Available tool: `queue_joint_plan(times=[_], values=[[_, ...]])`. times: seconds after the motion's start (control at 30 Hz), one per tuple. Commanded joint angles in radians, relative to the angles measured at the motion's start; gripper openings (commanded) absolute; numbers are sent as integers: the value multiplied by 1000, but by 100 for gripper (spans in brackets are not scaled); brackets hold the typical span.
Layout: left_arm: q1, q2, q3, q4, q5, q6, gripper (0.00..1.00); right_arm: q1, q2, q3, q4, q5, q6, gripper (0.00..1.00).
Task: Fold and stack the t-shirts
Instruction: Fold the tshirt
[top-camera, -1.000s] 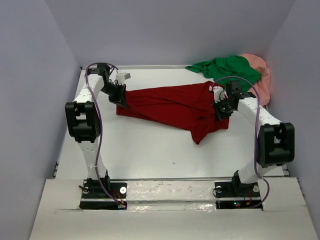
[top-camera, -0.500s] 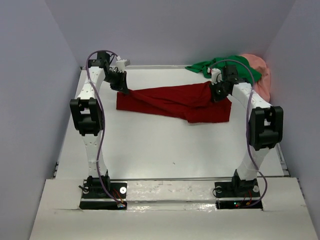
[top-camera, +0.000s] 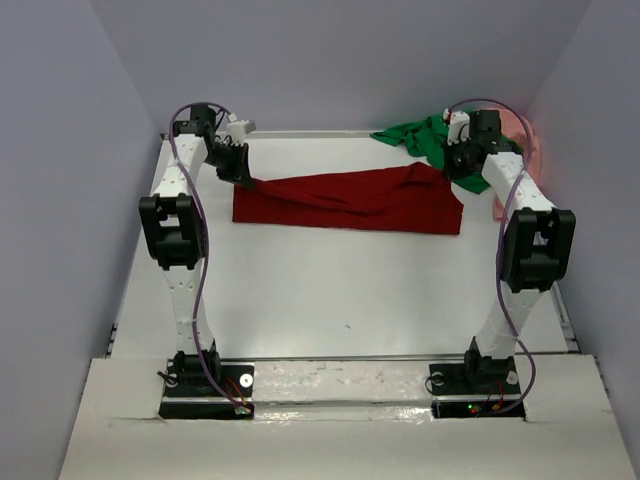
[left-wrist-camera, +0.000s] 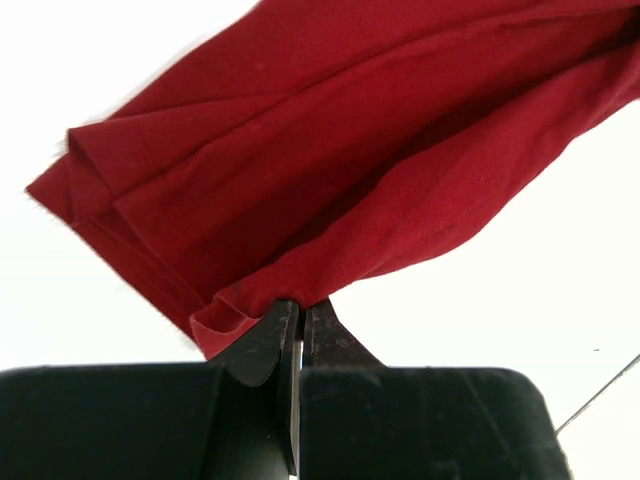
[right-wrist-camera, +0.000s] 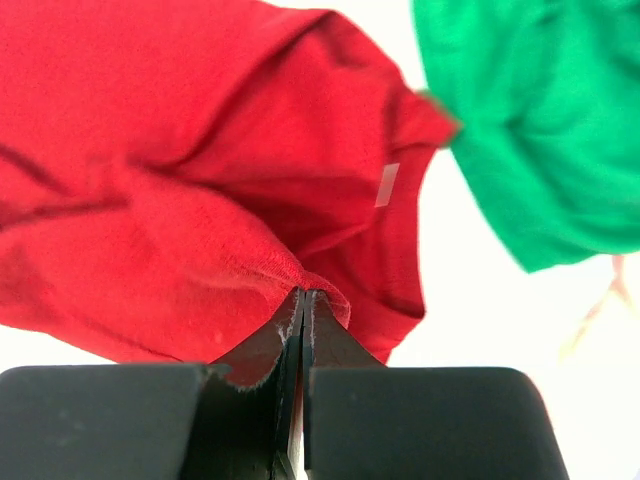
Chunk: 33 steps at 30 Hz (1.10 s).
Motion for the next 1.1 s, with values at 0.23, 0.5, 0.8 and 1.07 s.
queue_joint_plan(times=[0.23, 0.5, 0.8, 1.07], values=[[49, 1, -5, 47, -23, -5, 0, -49, 70, 120, 81, -2, 41, 0], [69, 47, -16, 89, -18, -7, 0, -49, 144, 166, 89, -22, 44, 0], [75, 118, 29, 142, -31, -39, 9, -49, 248, 279, 87, -15, 44, 0], [74, 104, -7, 297, -152, -139, 99, -49, 333, 378, 70, -38, 48, 86]])
